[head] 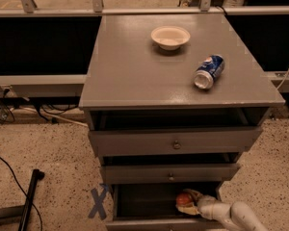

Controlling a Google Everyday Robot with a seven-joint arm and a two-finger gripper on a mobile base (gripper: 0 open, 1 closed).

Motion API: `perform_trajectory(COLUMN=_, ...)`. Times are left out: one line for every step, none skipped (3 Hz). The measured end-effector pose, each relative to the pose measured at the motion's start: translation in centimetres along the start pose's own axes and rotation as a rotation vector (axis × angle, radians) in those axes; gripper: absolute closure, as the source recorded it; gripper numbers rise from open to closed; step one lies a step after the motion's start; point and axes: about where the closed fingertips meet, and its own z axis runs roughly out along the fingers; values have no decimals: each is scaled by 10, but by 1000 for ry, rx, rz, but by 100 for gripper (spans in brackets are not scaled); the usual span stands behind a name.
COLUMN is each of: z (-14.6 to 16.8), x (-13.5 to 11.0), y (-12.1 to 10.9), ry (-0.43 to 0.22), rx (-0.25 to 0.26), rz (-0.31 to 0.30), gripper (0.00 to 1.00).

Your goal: Place apple into bottom drawer

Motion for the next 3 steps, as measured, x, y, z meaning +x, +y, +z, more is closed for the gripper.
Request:
perform_trajectory(z=6, x=6, y=-8, ry=11, rx=21, rz=26, gripper=100)
perform_trajectory(z=14, x=10, y=-17, ry=37, rx=28, rz=38, gripper=100)
perform_trajectory(z=21, x=15, y=-21, ry=67, rx=28, rz=52, gripper=100)
